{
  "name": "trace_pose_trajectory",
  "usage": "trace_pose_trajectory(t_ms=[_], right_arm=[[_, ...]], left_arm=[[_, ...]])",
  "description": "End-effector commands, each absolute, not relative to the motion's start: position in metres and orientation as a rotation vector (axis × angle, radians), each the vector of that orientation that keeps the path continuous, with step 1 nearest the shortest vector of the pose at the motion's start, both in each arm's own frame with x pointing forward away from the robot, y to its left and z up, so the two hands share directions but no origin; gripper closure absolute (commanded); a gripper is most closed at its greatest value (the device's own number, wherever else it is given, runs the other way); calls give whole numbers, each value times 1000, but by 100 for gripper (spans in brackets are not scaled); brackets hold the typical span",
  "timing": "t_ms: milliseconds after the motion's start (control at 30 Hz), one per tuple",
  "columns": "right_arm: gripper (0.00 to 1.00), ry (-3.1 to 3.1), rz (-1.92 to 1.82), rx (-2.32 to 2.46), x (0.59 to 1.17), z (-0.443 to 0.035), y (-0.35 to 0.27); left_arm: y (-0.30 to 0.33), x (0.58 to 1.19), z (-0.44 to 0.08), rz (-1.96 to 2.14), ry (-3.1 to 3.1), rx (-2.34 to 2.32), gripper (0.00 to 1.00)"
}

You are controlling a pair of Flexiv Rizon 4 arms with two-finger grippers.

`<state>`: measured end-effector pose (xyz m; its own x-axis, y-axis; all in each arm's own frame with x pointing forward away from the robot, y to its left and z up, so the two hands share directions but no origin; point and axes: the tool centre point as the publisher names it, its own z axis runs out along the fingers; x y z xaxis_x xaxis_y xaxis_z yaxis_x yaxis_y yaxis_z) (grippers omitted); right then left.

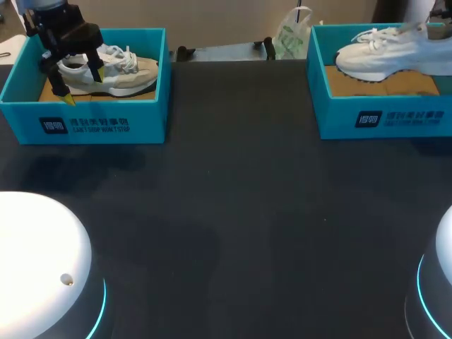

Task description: Take the shoe out of the shoebox, open the shoe tongue, remove and reinsert the insole, then place the shoe into the shoebox

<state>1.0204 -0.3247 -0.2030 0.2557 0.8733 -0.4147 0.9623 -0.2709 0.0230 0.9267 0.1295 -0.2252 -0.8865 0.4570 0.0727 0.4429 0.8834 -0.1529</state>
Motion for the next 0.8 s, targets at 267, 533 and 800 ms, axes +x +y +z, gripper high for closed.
trace_pose_trajectory(t_ms=[267, 533, 800], right_arm=[[100, 1728, -399, 2215, 1014, -224, -328], [100, 1737, -385, 2209, 1024, -230, -330], [100, 1704, -413, 2212, 1041, -237, -334]], left_arm=[[130, 927, -225, 199, -2945, -707, 0], [130, 927, -225, 199, -2945, -707, 0], [130, 927, -225, 199, -2945, -707, 0]])
